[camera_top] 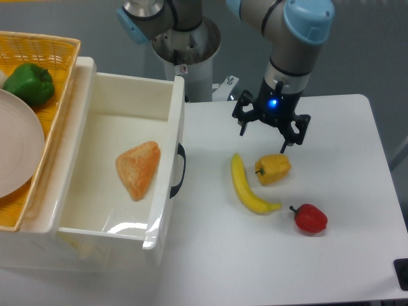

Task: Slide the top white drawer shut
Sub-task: 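Move the gripper down and toward the open white drawer's front face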

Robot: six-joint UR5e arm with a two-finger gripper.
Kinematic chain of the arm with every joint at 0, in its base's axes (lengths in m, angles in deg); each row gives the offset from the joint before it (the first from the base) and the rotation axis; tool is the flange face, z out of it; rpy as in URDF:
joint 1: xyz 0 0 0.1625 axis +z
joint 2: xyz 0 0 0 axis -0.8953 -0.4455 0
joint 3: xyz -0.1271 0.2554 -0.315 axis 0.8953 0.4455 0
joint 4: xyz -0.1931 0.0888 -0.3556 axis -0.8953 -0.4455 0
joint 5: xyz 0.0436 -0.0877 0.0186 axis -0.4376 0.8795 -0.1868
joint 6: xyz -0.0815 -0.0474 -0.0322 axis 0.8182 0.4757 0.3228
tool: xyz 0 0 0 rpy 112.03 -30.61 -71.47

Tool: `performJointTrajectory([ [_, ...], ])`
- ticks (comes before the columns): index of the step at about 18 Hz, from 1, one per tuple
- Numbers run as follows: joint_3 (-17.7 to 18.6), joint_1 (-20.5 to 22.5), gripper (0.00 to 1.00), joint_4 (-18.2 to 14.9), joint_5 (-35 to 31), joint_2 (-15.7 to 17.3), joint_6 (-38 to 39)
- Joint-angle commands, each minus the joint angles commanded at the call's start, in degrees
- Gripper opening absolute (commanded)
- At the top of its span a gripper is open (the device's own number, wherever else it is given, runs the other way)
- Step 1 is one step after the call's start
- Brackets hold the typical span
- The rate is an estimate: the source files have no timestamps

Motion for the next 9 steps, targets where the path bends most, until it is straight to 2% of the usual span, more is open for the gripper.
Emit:
performJointTrajectory([
  [3, -0.1, -0.1, 1.00, 0.0, 0.0, -1.1, 0.3],
  [6, -0.8, -0.1, 1.00, 1.4, -0.2, -2.3, 0.8],
  [9, 0.0, -0.1, 1.00, 1.5, -0.3, -2.7, 0.5],
])
